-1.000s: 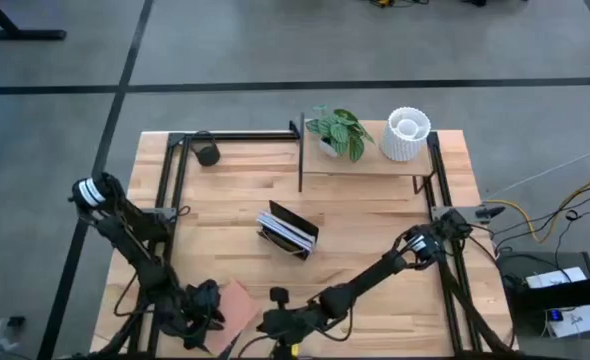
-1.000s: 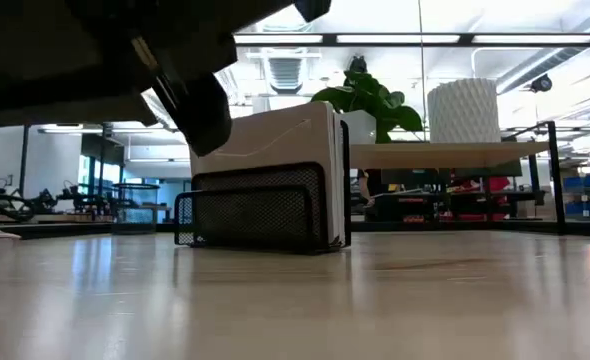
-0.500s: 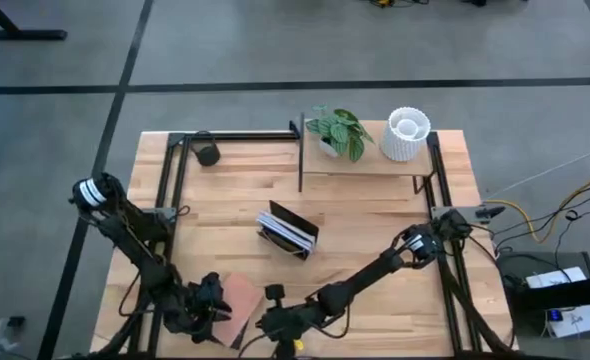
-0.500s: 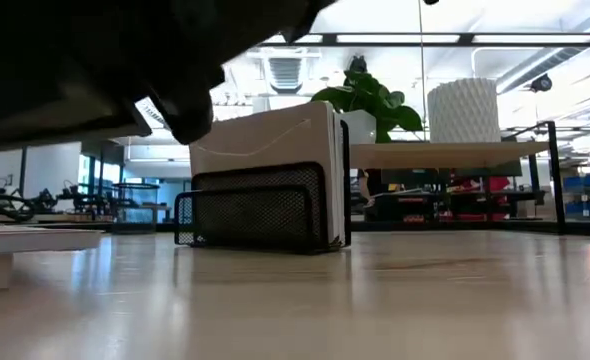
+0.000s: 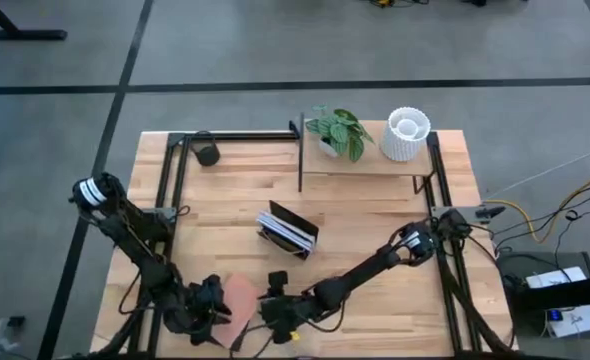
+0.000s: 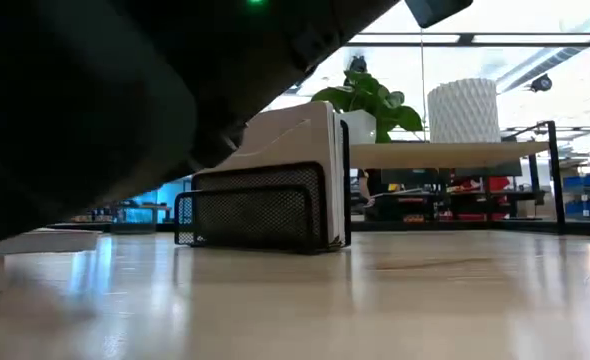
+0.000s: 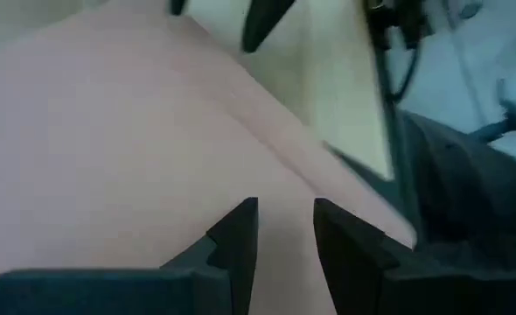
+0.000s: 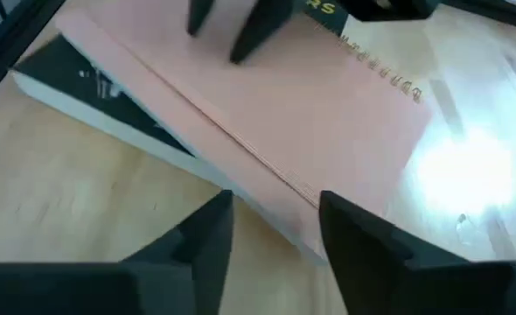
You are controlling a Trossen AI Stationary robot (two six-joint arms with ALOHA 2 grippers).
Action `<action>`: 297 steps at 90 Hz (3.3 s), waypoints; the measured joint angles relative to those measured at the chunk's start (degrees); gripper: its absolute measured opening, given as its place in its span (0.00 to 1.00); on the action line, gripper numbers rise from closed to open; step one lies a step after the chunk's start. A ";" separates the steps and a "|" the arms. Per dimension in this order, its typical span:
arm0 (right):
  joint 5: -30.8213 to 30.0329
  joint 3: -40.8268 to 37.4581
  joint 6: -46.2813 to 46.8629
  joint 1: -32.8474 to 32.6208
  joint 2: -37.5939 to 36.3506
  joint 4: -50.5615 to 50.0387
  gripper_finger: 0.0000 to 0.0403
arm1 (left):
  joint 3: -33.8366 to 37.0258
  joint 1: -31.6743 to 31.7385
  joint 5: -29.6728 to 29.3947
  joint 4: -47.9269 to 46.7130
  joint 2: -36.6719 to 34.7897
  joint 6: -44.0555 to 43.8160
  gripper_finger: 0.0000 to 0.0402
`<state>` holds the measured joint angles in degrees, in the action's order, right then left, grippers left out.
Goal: Stock shelves
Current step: Put the pink notebook into the black mesh bookshelf
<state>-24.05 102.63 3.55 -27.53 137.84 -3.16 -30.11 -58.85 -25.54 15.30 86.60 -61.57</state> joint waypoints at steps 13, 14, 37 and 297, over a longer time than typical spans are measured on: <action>-0.02 0.00 -3.21 0.09 0.00 -0.02 0.48 | -0.02 0.00 -0.08 3.28 -0.05 0.00 0.24; -0.03 0.00 -3.43 0.09 0.00 -0.05 0.49 | -0.02 0.00 -0.09 3.40 -0.06 -0.01 0.24; -0.16 -0.05 -6.18 0.09 0.33 -1.84 0.53 | -0.04 0.00 -0.56 4.24 -0.09 0.01 0.24; -2.89 -1.04 -20.35 3.34 1.98 -0.42 0.36 | -1.94 -5.25 1.31 -27.13 -14.95 -17.36 0.14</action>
<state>-26.94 101.59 -16.81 -24.18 139.82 -3.57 -32.05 -64.10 -24.23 -11.83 71.65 -78.93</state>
